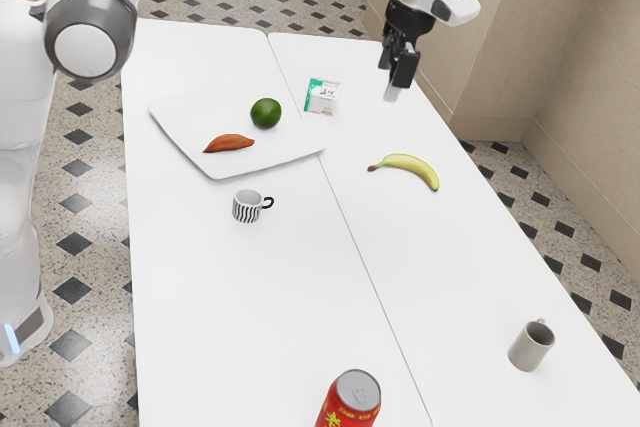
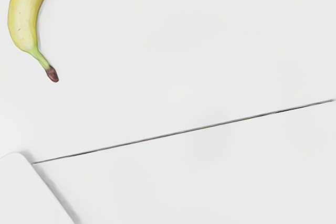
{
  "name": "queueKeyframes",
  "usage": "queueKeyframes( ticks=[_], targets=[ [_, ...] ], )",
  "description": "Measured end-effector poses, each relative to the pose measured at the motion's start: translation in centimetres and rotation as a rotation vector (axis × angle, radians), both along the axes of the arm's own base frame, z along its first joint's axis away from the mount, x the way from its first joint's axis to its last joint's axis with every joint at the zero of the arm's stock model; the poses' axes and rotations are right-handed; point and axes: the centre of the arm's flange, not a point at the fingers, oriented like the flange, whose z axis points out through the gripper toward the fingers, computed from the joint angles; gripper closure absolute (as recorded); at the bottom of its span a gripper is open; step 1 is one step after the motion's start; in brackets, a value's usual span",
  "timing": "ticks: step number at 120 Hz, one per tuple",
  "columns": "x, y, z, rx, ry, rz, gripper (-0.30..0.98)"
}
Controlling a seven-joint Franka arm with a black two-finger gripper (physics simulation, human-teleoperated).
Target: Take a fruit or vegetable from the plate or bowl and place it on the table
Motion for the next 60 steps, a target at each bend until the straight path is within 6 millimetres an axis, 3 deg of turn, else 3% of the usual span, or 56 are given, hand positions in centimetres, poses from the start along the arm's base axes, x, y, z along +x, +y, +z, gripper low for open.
queueKeyframes(
  ticks=[40, 60],
  targets=[
    [-0.1, -0.2, -0.3, -0.003, 0.009, -0.015, 0.00],
    [-2.4, 0.6, -0.6, 0.041, 0.040, 0.002, 0.00]
  ],
)
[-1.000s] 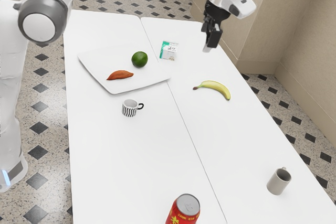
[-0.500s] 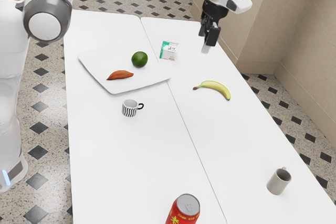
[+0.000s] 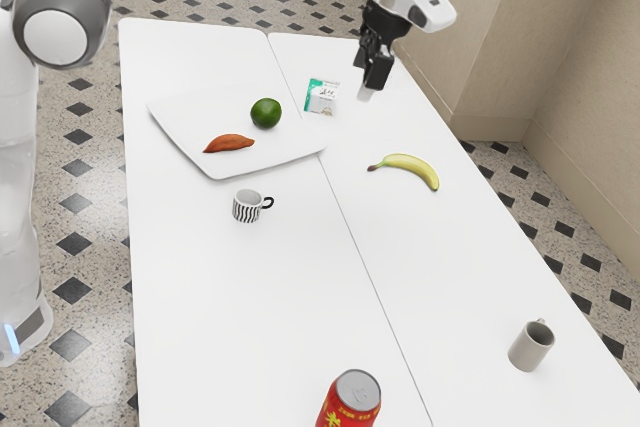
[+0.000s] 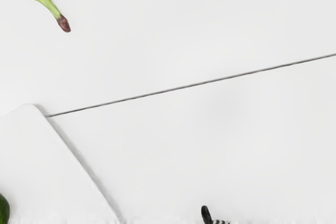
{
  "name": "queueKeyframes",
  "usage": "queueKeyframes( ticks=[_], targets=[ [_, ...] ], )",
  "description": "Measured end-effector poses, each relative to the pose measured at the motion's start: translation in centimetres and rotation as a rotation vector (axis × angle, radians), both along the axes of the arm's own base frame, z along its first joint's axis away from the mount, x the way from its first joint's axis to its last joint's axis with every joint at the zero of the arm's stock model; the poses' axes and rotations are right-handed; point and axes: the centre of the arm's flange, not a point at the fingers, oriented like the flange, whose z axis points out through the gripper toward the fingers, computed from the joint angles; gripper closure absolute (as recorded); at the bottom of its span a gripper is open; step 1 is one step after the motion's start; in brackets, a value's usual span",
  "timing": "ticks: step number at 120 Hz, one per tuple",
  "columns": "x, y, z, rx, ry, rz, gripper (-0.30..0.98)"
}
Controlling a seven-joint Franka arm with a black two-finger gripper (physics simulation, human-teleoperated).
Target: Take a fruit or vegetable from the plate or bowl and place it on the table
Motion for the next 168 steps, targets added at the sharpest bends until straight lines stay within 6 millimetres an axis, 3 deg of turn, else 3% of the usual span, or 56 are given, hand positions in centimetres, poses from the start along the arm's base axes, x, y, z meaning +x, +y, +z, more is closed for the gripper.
queueKeyframes(
  ticks=[24, 39, 57, 66, 83, 101, 123, 150, 168],
  targets=[
    [-1.7, -0.2, -2.5, 0.055, 0.063, 0.031, 0.00],
    [-4.5, 0.3, -6.2, 0.074, 0.099, 0.049, 0.00],
    [-4.9, 6.5, -9.3, 0.072, 0.085, 0.171, 0.00],
    [-4.8, 8.6, -10.5, 0.066, 0.062, 0.209, 0.00],
    [-5.0, 13.6, -11.5, 0.038, 0.020, 0.303, 0.00],
    [-5.9, 20.4, -12.1, 0.024, -0.006, 0.396, 0.00],
    [-4.9, 25.7, -16.3, -0.031, 0.003, 0.431, 0.00],
    [-6.6, 31.1, -17.4, -0.085, -0.035, 0.476, 0.00],
    [-7.3, 32.3, -17.6, -0.100, -0.047, 0.472, 0.00]
  ],
)
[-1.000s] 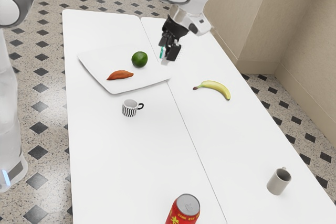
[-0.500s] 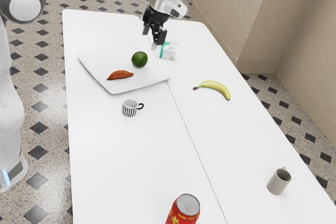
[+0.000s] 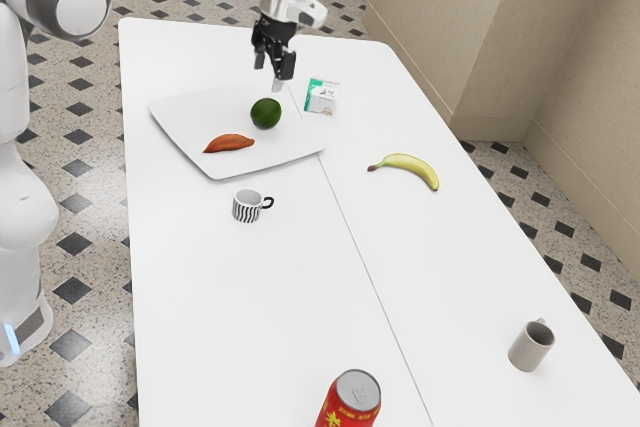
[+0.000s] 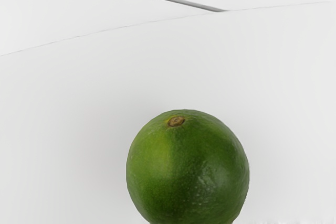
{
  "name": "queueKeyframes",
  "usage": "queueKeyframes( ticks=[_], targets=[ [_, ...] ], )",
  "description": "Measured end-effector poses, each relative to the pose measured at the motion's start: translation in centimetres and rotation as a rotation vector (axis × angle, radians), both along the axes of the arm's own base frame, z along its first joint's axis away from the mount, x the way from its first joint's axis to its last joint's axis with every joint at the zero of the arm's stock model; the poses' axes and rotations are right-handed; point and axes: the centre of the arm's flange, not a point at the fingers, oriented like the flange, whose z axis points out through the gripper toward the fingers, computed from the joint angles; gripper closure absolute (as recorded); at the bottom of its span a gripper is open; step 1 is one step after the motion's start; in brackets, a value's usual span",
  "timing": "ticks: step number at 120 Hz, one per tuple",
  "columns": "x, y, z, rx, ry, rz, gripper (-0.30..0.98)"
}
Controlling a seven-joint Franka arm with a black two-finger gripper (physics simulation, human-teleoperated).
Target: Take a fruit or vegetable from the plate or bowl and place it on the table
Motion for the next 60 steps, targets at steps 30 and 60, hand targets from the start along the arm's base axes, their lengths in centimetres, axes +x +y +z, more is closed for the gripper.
queueKeyframes(
  ticks=[30, 60],
  targets=[
    [2.1, -3.7, -2.4, -0.048, 0.015, -0.093, 0.00],
    [2.1, -2.4, -4.1, -0.085, 0.018, -0.080, 0.00]
  ],
)
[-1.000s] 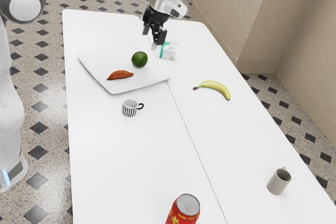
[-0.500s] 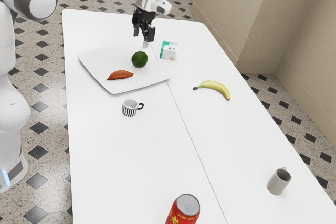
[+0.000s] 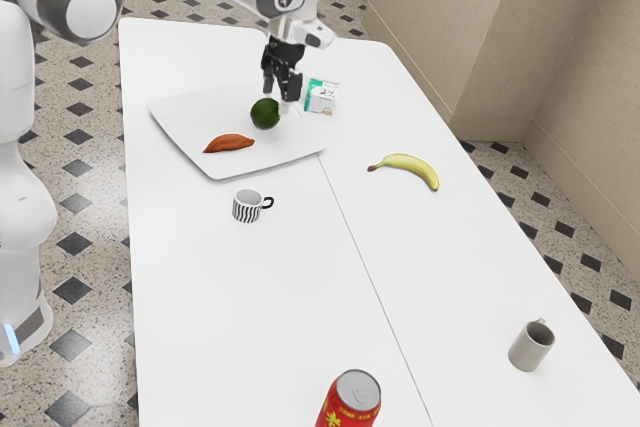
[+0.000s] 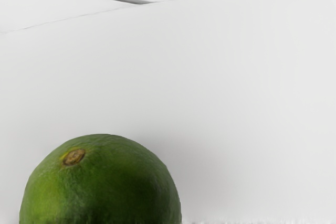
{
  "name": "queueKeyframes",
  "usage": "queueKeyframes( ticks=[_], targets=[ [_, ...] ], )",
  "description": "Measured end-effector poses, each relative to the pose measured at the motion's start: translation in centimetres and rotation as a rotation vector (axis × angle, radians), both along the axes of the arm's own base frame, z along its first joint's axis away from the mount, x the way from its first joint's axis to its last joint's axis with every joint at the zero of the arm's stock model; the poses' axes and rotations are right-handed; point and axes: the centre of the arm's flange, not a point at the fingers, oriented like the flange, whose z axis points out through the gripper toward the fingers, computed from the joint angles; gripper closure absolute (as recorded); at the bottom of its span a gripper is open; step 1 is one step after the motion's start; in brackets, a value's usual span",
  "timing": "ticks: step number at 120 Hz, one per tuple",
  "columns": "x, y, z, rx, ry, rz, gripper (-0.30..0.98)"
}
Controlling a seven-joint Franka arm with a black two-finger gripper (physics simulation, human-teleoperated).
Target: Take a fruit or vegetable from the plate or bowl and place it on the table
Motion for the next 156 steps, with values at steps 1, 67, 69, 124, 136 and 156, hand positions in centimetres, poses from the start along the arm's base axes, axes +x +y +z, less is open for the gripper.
queueKeyframes(
  ticks=[1, 67, 69, 124, 136, 156],
  targets=[
    [-0.1, 0.1, 0.0, 0.000, 0.000, 0.002, 0.00],
    [-0.4, 2.7, -5.0, -0.066, 0.016, 0.046, 0.00],
    [-0.4, 2.7, -5.1, -0.067, 0.016, 0.048, 0.00],
    [0.3, -0.4, -0.4, 0.019, -0.017, -0.009, 0.34],
    [1.8, -5.0, 2.9, 0.063, -0.019, -0.085, 0.35],
    [6.9, -17.7, 6.7, 0.109, -0.022, -0.282, 0.33]
  ],
)
